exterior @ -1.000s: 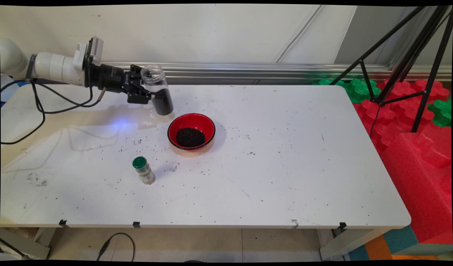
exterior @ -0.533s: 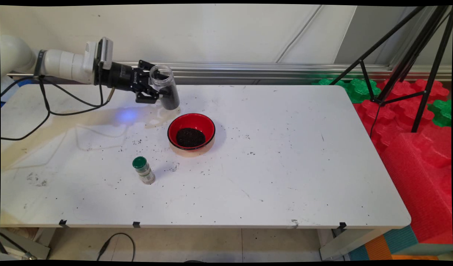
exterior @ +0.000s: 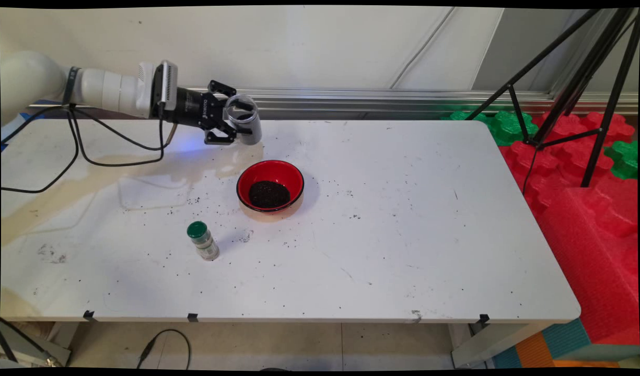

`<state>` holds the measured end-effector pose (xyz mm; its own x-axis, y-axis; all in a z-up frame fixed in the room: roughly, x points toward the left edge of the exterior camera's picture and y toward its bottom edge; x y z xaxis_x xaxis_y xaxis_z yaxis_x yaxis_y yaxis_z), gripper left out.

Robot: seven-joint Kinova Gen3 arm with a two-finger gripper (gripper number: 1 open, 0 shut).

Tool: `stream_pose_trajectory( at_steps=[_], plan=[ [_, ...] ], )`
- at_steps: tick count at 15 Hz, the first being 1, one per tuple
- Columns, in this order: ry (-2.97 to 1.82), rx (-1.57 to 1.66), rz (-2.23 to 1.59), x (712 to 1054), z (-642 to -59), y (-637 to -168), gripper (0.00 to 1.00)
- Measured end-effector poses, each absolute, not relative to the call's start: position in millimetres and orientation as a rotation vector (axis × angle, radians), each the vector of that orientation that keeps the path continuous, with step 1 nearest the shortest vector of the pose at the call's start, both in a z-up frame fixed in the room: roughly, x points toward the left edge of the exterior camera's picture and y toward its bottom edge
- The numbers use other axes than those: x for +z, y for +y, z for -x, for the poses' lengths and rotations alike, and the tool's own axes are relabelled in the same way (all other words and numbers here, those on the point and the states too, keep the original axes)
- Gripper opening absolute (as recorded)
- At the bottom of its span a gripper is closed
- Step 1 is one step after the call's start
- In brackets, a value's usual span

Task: Pour the black seasoning powder in the red bowl

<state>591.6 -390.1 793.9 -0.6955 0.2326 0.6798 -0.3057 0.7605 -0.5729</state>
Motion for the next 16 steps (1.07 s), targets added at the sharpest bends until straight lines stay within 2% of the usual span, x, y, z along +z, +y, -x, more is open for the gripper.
stream_pose_trajectory(
  at_steps=[16],
  plan=[
    [-2.321,1.272,0.536,786.7,-549.7,-396.9,0.00]
  ],
)
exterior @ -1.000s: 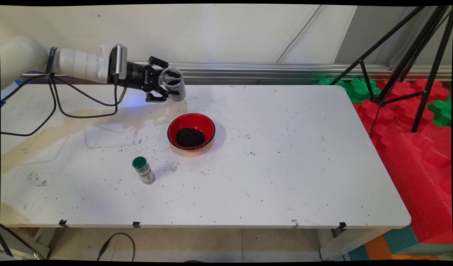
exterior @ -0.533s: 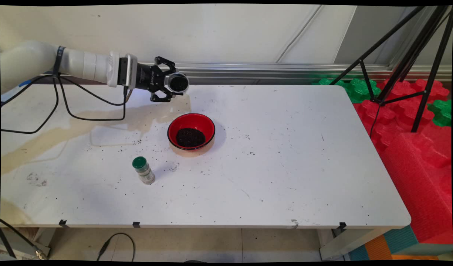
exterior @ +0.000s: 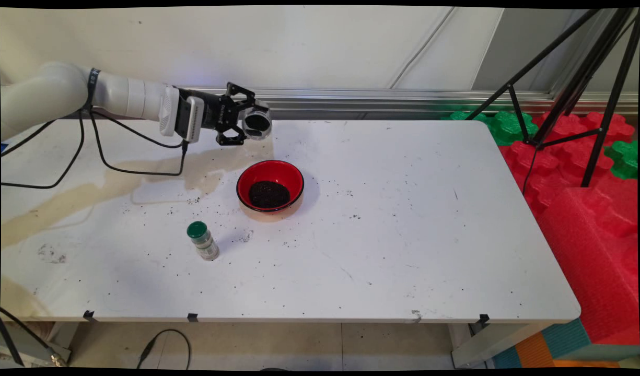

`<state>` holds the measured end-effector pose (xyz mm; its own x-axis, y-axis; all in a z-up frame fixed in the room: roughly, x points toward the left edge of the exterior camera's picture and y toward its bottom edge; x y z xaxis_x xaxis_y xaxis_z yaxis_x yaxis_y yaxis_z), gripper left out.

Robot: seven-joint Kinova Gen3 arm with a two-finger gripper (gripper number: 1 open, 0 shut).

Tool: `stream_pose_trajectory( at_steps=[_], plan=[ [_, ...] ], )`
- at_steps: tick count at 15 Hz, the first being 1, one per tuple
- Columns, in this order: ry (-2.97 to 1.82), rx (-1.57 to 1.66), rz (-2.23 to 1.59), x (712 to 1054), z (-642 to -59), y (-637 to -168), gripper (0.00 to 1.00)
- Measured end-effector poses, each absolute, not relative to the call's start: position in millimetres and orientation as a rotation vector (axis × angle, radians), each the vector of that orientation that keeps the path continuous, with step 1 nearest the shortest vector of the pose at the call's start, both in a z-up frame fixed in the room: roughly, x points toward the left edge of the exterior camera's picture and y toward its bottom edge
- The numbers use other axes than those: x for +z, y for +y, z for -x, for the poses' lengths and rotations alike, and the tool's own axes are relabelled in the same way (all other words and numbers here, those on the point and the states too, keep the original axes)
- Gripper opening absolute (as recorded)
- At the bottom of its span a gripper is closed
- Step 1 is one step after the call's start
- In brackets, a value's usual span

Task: Pour the black seasoning powder in the red bowl

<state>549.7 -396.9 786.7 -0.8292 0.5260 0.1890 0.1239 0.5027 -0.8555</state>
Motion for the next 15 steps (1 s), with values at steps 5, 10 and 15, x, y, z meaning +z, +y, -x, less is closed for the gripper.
stream_pose_trajectory(
  at_steps=[5,10,15],
  plan=[
    [-2.319,1.344,0.688,784.4,-540.7,-393.7,0.00],
    [-2.312,1.389,0.799,782.6,-534.7,-390.3,0.00],
    [-2.294,1.443,0.948,780.7,-528.1,-385.3,0.00]
  ],
)
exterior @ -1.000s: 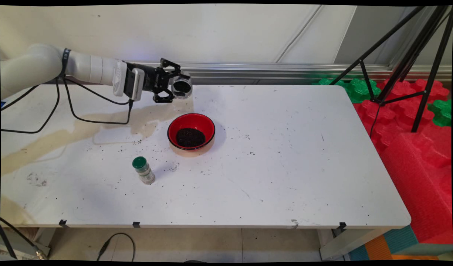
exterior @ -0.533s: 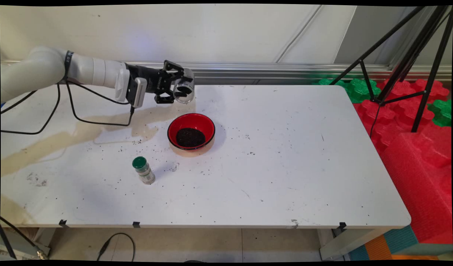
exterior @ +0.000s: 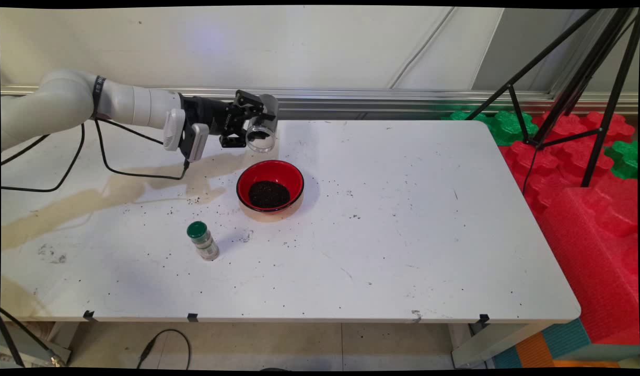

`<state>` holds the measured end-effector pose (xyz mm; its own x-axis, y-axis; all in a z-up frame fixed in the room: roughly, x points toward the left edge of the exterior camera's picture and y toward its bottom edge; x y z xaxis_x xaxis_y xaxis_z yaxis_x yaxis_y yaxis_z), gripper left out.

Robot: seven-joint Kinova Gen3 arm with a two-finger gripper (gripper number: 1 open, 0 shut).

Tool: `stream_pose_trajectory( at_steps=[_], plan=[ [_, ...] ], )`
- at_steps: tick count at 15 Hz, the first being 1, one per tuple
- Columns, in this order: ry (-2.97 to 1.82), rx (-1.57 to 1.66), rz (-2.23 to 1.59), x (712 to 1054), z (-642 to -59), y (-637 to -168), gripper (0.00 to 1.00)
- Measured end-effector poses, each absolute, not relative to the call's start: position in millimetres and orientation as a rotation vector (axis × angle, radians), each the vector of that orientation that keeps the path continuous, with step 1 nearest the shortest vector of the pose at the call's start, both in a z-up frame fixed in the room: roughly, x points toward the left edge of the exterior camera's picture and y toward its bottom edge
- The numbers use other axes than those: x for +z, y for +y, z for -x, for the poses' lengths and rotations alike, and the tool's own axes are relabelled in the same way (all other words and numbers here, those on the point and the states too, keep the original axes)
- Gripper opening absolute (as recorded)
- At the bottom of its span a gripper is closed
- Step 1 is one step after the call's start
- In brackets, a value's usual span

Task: Pour the black seasoning powder in the red bowl

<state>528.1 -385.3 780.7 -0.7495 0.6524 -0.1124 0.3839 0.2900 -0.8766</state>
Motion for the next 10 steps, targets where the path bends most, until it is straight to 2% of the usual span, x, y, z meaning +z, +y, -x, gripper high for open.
stream_pose_trajectory(
  at_steps=[10],
  plan=[
    [-2.247,1.528,1.228,776.7,-520.7,-383.2,0.00]
  ],
)
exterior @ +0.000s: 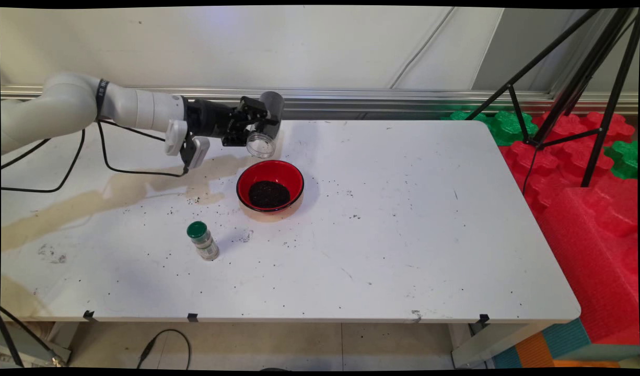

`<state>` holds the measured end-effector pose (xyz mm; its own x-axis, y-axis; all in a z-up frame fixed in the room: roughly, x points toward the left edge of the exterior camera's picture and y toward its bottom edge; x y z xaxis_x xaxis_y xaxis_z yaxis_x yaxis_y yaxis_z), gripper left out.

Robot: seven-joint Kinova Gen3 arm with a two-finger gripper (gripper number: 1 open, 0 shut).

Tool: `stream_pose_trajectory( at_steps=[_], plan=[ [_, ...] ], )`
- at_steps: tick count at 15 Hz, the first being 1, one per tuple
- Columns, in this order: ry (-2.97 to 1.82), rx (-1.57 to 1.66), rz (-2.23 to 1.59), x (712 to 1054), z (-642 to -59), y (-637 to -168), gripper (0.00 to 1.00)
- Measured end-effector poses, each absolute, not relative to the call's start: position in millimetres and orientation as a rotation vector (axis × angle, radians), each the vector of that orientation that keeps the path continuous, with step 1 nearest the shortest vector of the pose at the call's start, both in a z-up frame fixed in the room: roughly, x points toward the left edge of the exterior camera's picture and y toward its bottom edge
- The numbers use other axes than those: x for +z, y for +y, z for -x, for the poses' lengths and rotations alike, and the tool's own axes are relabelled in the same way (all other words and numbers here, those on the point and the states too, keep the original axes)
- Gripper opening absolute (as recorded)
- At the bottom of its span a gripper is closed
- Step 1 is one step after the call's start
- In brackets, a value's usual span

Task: Pour the black seasoning powder in the red bowl

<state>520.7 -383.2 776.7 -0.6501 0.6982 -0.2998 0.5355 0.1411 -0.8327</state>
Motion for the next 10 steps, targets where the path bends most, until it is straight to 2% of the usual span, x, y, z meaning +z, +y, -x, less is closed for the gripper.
stream_pose_trajectory(
  at_steps=[10],
  plan=[
    [-2.183,1.590,1.413,774.9,-515.1,-386.0,0.00]
  ],
)
